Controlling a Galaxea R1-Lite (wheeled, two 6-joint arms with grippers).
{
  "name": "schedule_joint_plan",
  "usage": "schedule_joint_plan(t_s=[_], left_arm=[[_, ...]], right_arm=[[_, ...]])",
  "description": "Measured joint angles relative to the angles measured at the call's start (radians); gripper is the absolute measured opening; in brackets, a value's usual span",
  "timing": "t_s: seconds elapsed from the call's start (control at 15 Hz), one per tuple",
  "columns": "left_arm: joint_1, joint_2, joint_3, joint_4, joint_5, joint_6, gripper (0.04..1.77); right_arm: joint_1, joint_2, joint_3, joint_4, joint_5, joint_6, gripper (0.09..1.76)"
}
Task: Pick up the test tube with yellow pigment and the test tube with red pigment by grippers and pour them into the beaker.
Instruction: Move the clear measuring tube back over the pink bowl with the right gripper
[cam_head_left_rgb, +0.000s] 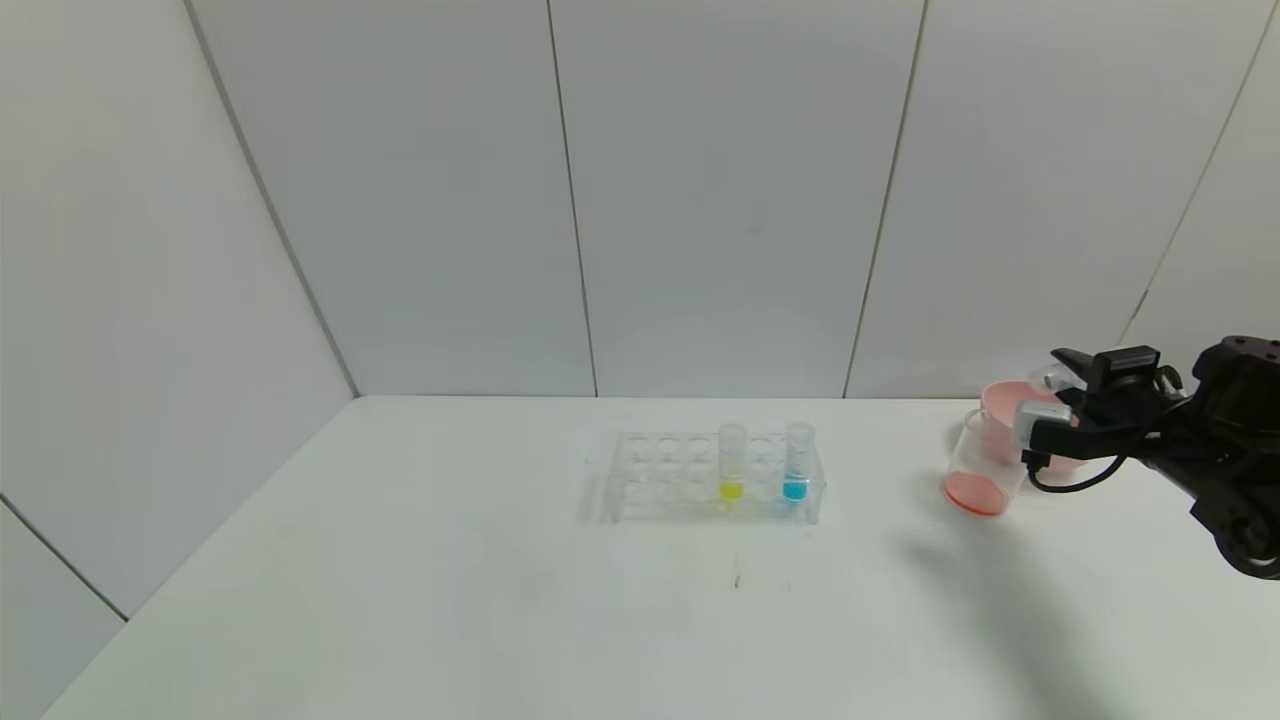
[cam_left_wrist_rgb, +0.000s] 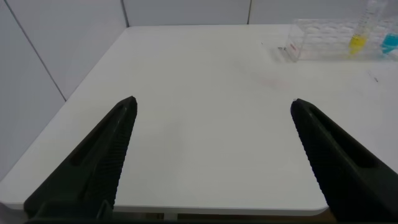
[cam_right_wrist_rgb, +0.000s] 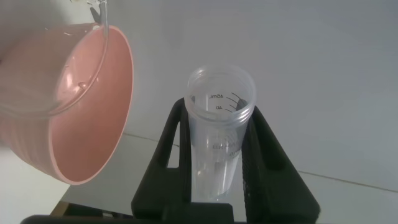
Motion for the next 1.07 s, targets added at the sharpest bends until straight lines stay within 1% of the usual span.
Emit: schedule_joint_plan(t_s=[0.13, 0.2, 0.27, 0.4, 0.53, 0.67, 0.87, 1.07], left_arm=[[0.000, 0.000, 0.000, 0.000, 0.000, 0.000, 1.76], [0.000, 0.000, 0.000, 0.000, 0.000, 0.000, 1.76], [0.000, 0.000, 0.000, 0.000, 0.000, 0.000, 1.76], [0.000, 0.000, 0.000, 0.000, 0.000, 0.000, 1.76], [0.000, 0.000, 0.000, 0.000, 0.000, 0.000, 1.76], [0.000, 0.000, 0.000, 0.000, 0.000, 0.000, 1.76], [0.000, 0.000, 0.000, 0.000, 0.000, 0.000, 1.76], [0.000, 0.000, 0.000, 0.000, 0.000, 0.000, 1.76]], right_arm=[[0.000, 0.000, -0.004, 0.000, -0.025, 0.023, 0.52], [0.004, 0.001, -0.027, -0.005, -0.039, 0.067, 0.52], [0.010, 0.005, -0.059, -0.004, -0.063, 0.147, 0.52], [0.031, 0.011, -0.155, 0.053, -0.152, 0.369, 0.52], [0.058, 0.015, -0.274, 0.175, -0.226, 0.659, 0.52], [0.076, 0.018, -0.363, 0.271, -0.273, 0.941, 0.52], [0.080, 0.024, -0.416, 0.343, -0.300, 1.260, 0.52], [0.072, 0.028, -0.436, 0.512, -0.309, 1.517, 0.52]])
